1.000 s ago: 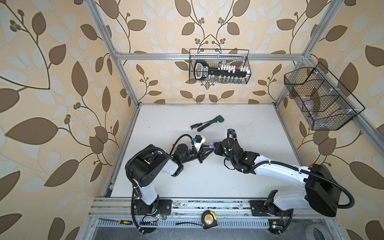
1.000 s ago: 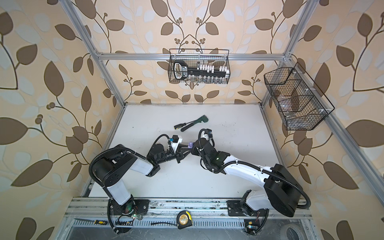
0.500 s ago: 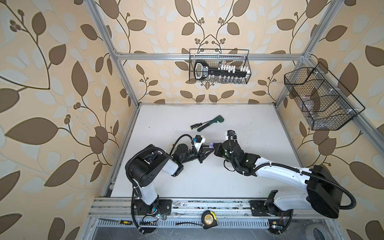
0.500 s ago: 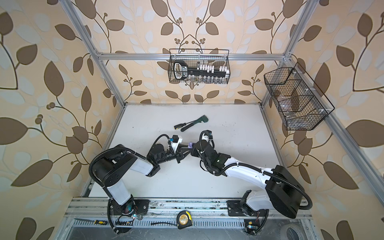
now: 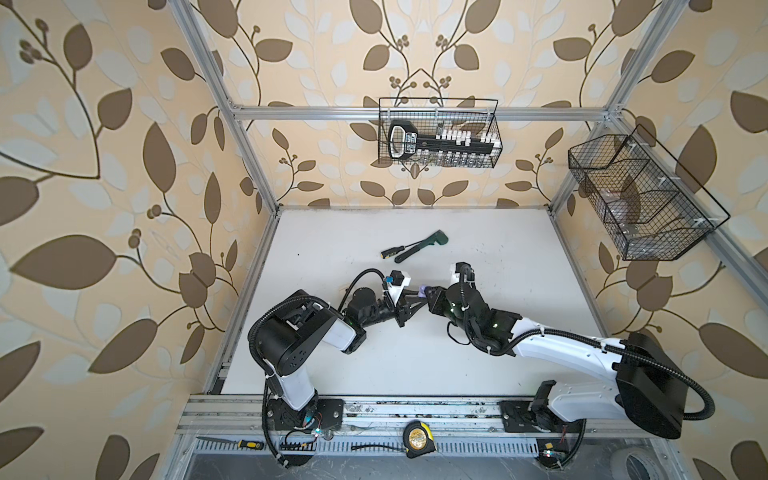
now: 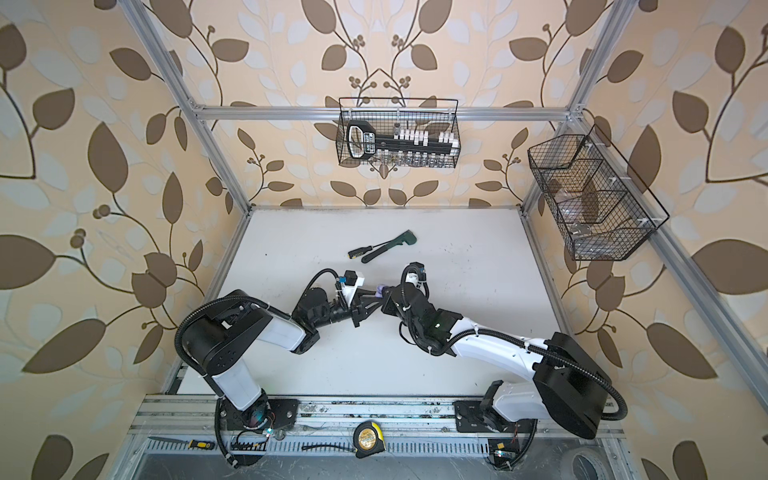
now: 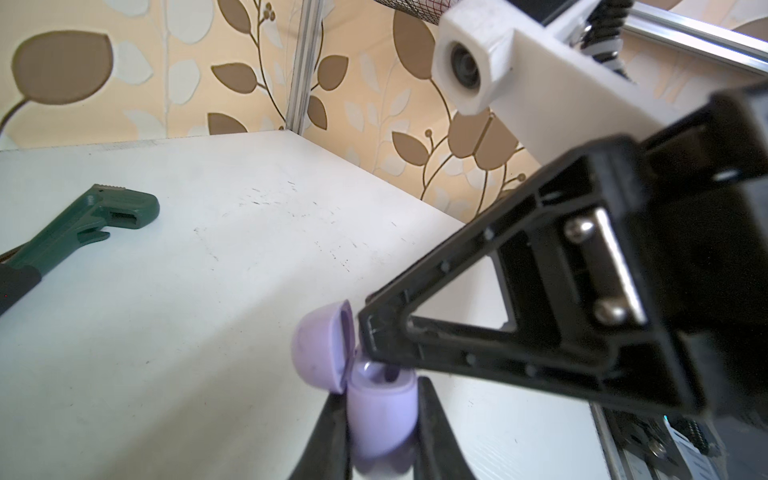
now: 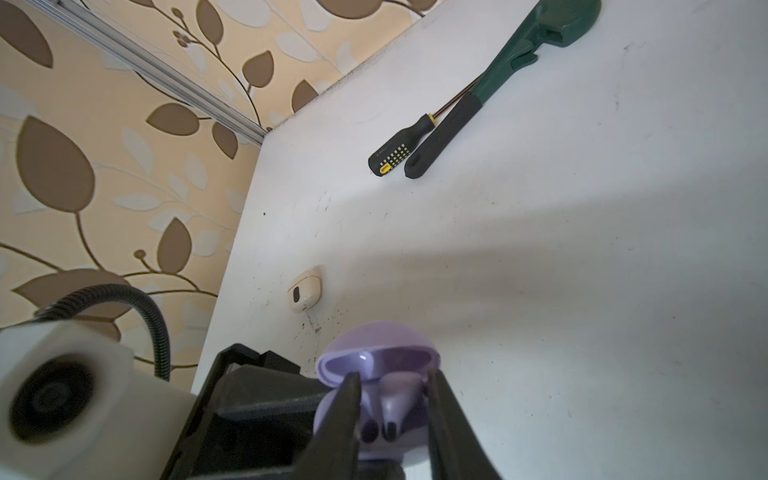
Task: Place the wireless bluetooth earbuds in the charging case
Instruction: 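Open the right gripper and move it back over the other lilac earbud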
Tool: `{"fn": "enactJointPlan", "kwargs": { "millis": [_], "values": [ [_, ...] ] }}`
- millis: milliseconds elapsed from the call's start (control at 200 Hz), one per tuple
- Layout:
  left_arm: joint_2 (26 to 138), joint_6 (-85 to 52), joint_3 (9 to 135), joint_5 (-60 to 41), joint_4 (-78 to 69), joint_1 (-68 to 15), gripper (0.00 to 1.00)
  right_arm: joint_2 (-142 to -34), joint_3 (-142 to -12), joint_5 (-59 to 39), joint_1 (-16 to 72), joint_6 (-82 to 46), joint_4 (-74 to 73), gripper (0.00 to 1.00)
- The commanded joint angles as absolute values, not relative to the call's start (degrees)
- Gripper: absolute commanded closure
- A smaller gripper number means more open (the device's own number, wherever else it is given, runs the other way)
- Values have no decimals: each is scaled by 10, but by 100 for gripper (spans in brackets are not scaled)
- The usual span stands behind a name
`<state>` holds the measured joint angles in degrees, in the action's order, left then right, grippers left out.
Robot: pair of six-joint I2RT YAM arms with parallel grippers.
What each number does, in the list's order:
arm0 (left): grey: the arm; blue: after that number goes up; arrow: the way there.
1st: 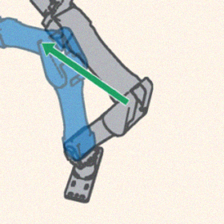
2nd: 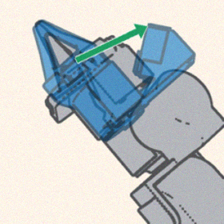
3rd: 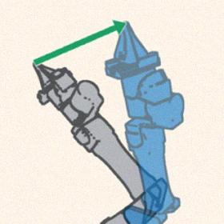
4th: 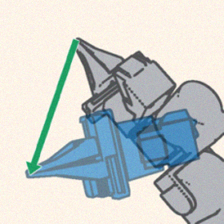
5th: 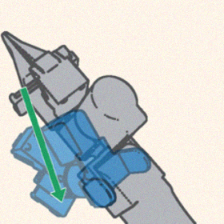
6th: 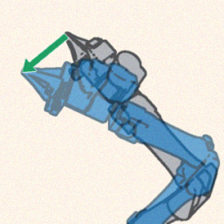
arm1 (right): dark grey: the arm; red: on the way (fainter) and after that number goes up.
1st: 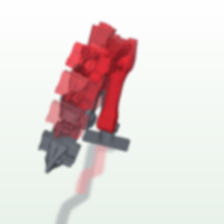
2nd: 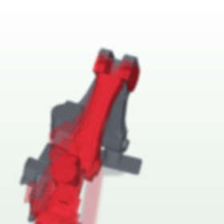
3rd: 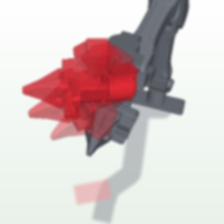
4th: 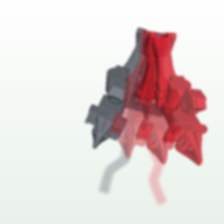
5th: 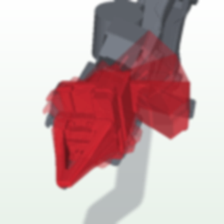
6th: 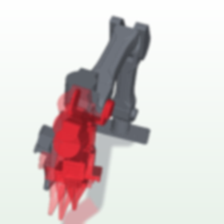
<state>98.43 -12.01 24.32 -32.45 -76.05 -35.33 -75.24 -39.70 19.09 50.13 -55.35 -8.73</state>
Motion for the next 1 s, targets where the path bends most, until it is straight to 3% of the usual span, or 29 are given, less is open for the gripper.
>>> {"fn": "enactJointPlan", "kwargs": {
  "millis": [0,430,660,810,995],
  "values": [
    [947,-118,244,-336,-816,-360,100,-734,-383,179,514,-550,-85,60],
    [885,-95,196,-321,-816,-360,100,-609,-381,228,545,-481,-40,38],
    [742,-87,105,-239,-816,-346,100,-529,-381,290,552,-420,39,35],
    [629,-133,81,-239,-725,-267,100,-587,-400,267,550,-412,66,35],
    [530,-156,88,-212,-576,-213,100,-761,-493,198,547,-391,120,38]
  ]
}}
